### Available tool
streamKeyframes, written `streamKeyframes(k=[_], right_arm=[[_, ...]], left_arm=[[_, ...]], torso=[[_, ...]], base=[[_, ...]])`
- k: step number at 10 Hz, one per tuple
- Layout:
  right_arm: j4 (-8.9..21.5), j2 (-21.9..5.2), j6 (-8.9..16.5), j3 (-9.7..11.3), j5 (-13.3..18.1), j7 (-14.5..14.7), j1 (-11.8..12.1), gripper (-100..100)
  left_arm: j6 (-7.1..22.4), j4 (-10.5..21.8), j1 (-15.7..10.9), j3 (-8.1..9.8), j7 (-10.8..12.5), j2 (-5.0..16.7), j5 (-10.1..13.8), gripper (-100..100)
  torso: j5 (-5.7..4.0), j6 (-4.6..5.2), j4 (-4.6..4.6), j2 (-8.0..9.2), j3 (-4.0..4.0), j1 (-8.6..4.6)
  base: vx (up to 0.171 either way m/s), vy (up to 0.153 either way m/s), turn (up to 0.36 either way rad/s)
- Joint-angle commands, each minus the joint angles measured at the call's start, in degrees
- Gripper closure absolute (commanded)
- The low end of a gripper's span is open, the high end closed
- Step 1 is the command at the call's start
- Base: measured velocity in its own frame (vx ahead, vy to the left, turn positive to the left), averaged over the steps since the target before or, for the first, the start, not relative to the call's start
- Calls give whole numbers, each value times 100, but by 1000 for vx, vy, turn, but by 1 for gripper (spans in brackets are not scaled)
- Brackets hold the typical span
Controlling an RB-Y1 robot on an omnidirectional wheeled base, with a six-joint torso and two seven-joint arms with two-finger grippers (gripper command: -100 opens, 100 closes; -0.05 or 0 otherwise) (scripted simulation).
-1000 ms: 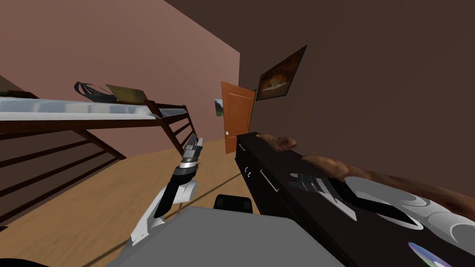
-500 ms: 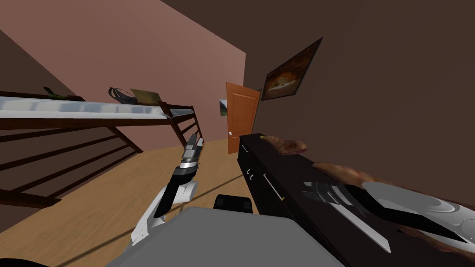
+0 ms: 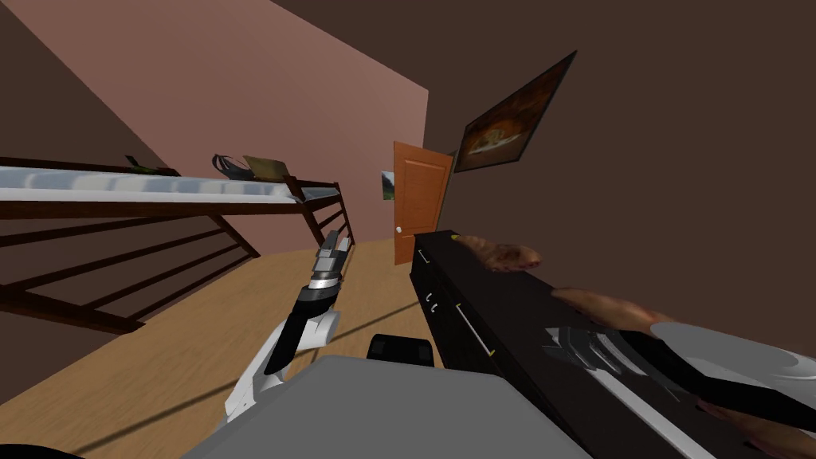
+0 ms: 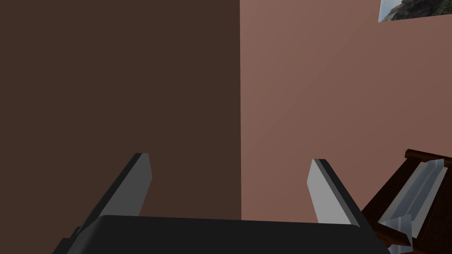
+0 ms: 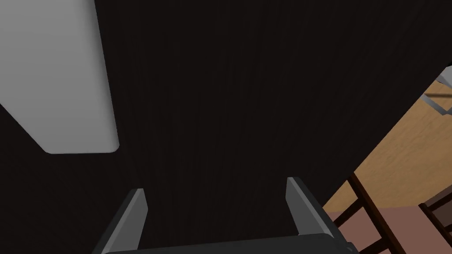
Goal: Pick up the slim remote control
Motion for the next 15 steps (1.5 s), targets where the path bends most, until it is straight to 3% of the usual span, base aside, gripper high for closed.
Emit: streamKeyframes(k=[1,3,6,8,10,11,14,15], right_arm=[[163,-45,-66,93,44,-27,-20,-100],[537,-183,-120,460,109,-85,108,-100],[786,-218,-142,630,135,-111,171,-100],[1079,-226,-175,931,175,-155,289,-100],[1079,-226,-175,931,175,-155,289,-100],[1253,-167,-193,1157,201,-186,387,-100],[1303,-127,-249,1153,288,-231,292,-100],[1299,-133,-237,1154,272,-216,305,0]], left_arm=[[0,0,0,0,0,0,0,0],[0,0,0,0,0,0,0,0],[0,0,1,0,0,0,0,0],[0,0,1,0,0,0,0,0],[0,0,1,1,0,0,0,0],[0,0,1,1,0,0,0,0],[0,0,1,1,0,0,0,0],[0,0,1,1,0,0,0,0]], torso=[[0,0,0,0,0,0],[-1,2,0,-2,-1,-4],[-2,2,-1,-4,-2,-6],[-3,3,0,0,0,-5],[-3,5,1,1,0,-6],[-2,5,1,3,2,0],[-2,5,1,2,1,-1],[-1,4,1,4,3,3]], base=[[18,-20,70],[28,-29,136],[25,-26,74],[18,-26,105],[12,-22,10],[13,-25,100],[10,-19,16],[0,0,0]])
